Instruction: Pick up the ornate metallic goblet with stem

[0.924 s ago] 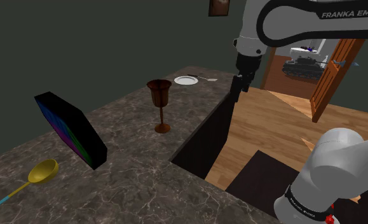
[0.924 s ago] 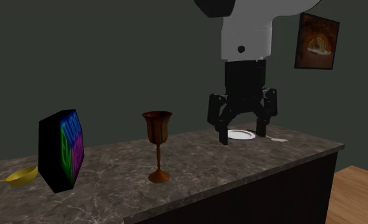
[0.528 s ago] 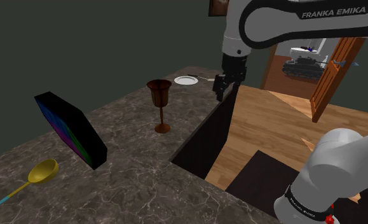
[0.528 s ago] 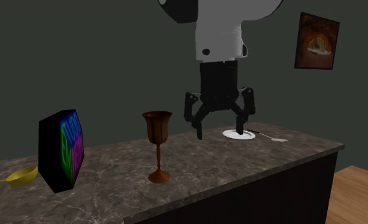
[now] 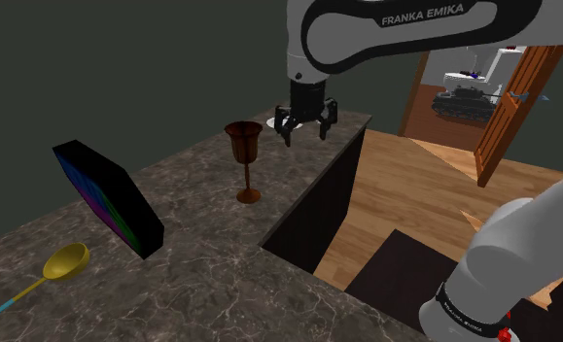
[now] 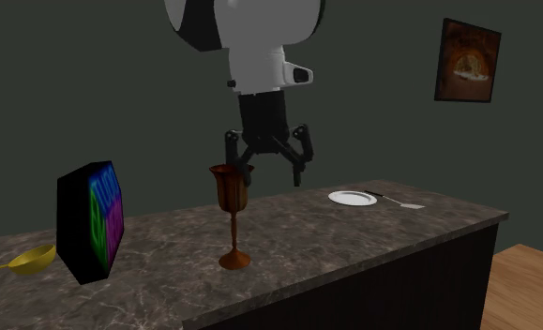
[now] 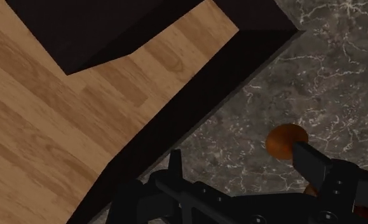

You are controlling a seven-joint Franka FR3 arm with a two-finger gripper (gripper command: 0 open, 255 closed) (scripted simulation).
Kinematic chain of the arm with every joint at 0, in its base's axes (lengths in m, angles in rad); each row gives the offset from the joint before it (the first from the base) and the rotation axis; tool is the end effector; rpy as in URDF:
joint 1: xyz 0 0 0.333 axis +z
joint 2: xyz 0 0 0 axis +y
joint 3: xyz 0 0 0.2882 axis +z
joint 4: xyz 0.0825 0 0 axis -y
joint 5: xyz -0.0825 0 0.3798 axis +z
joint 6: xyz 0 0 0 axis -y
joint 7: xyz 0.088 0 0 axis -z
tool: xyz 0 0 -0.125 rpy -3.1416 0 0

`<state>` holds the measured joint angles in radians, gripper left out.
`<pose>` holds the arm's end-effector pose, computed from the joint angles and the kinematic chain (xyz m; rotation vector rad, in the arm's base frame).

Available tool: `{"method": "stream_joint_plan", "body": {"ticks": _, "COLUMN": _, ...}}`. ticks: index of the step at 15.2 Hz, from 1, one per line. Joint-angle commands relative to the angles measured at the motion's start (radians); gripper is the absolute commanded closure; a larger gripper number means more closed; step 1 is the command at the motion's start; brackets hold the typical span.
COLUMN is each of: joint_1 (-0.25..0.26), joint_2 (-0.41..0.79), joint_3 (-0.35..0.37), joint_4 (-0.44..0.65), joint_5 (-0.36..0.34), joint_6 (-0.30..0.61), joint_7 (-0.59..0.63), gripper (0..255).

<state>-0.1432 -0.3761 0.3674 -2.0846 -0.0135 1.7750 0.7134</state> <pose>0.4451 0.1158 0.5300 2.9292 -0.7597 0.1562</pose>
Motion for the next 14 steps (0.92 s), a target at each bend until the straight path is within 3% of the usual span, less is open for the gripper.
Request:
{"method": "stream_joint_plan", "body": {"ticks": 1, "joint_1": -0.027, "joint_2": 0.081, "joint_3": 0.045, "joint_4": 0.077, "joint_5": -0.028, "joint_6": -0.001, "joint_7": 0.141, "gripper": 0}}
{"method": "stream_joint_plan", "body": {"ticks": 8, "joint_1": -0.059, "joint_2": 0.412, "joint_3": 0.145, "joint_4": 0.434, "joint_5": -0.205, "joint_6": -0.087, "joint_7": 0.596, "gripper": 0}}
{"method": "stream_joint_plan", "body": {"ticks": 14, "joint_1": 0.031, "joint_2": 0.723, "joint_3": 0.119, "joint_4": 0.851, "joint_5": -0.372, "joint_6": -0.256, "joint_7": 0.903, "gripper": 0}}
